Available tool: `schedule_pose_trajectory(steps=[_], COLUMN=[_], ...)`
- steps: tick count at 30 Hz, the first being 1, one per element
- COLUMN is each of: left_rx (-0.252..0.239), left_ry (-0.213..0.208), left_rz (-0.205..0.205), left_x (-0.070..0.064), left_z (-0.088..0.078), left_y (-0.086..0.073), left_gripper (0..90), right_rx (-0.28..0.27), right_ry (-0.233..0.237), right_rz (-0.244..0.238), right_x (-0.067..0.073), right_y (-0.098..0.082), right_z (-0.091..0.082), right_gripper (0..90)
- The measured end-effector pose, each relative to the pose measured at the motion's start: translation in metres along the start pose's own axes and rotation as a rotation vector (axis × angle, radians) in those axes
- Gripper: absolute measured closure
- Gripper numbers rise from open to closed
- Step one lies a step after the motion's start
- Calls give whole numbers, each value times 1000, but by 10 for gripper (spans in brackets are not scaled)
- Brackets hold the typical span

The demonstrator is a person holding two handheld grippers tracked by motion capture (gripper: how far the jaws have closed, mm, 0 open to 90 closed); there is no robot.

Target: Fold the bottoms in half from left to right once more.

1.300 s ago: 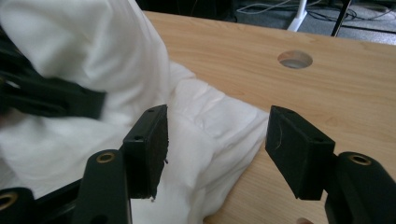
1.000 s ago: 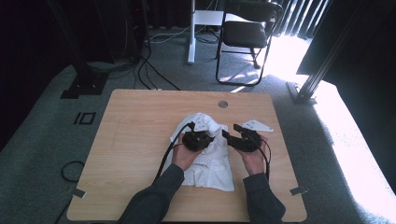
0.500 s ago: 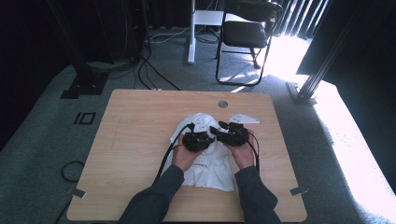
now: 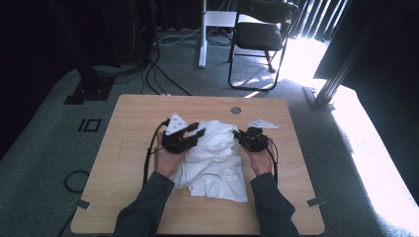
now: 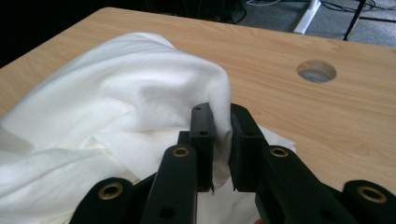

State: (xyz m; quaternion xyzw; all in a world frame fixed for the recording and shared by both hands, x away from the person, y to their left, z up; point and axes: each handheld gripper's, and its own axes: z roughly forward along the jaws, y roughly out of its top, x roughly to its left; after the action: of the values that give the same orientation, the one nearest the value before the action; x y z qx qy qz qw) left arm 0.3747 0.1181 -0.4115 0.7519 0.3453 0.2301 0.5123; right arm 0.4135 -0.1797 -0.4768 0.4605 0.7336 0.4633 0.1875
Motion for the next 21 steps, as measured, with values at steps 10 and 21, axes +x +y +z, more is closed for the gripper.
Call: schedule_pose_trajectory(steps=[10,21], left_rx=[228,217], left_ry=[-31,-47], left_rz=[-64,-1], left_x=[21,-12], left_z=[42,57], left_y=[-51,-46], left_gripper=[671,643], right_rx=[65,-89], right_ry=[-51,-37], right_rz=[27,-68], right_x=[-15,37], right_y=[-9,0], right_z=[8,-47], right_gripper=[782,351])
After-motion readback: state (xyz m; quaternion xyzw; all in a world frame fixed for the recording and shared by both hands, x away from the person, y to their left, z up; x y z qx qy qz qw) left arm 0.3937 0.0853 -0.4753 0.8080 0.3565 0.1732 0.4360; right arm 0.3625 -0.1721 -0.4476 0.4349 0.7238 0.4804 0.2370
